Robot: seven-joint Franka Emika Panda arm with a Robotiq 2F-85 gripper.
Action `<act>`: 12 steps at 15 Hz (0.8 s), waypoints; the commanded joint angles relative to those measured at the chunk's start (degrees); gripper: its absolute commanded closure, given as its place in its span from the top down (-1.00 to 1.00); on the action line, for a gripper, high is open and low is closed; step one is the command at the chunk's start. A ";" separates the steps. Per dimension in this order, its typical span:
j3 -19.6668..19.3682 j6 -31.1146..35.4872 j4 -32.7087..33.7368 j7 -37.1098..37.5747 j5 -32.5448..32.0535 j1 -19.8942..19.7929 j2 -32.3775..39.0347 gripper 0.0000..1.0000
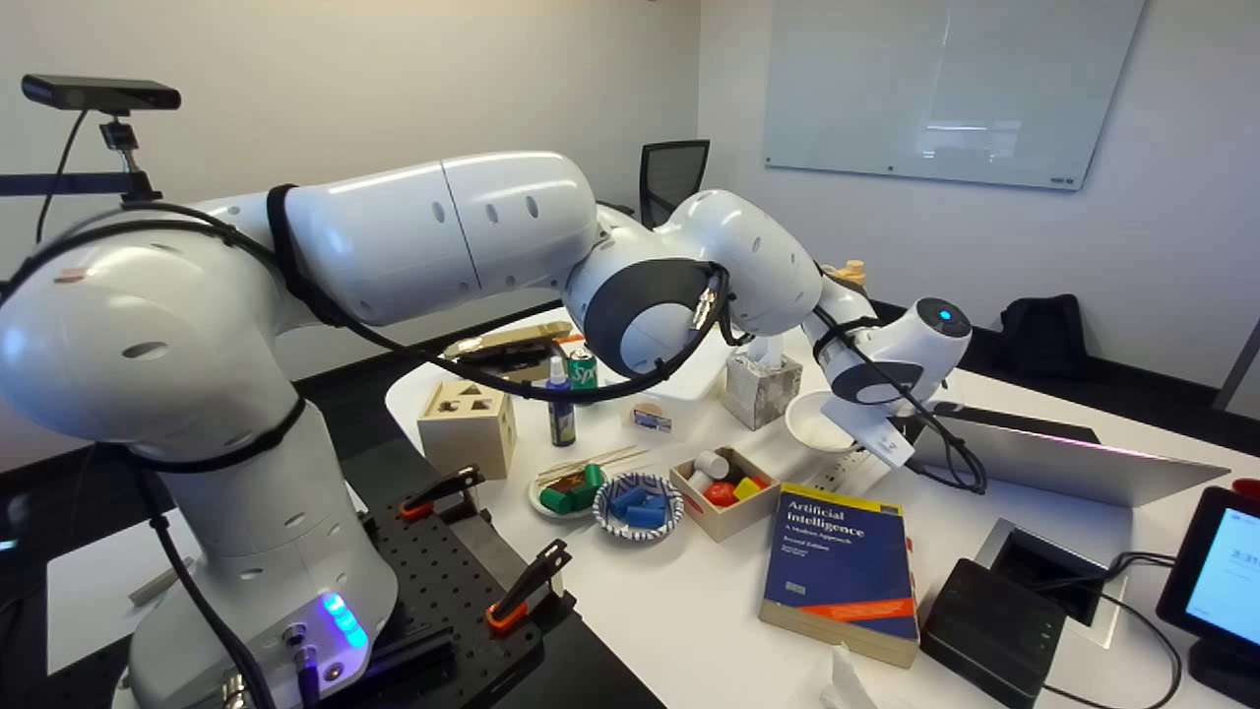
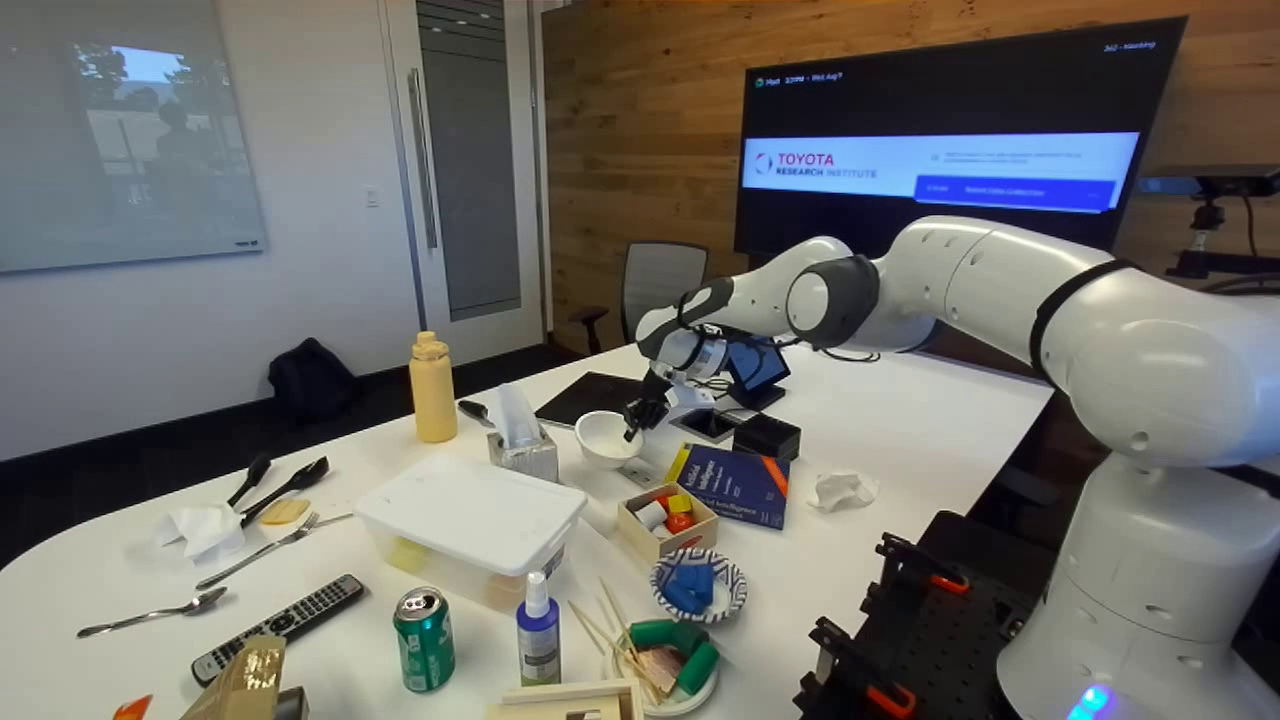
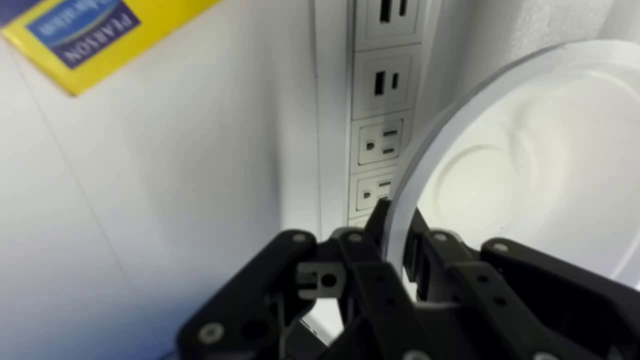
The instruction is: Put the white bowl next to the tissue box
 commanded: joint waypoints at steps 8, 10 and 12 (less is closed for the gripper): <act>-0.28 -0.73 3.67 1.72 0.11 2.46 1.54 0.56; -0.95 0.07 1.31 1.05 -0.48 2.55 -0.28 0.86; -0.15 1.17 -0.98 -1.22 -0.12 2.10 -2.44 1.00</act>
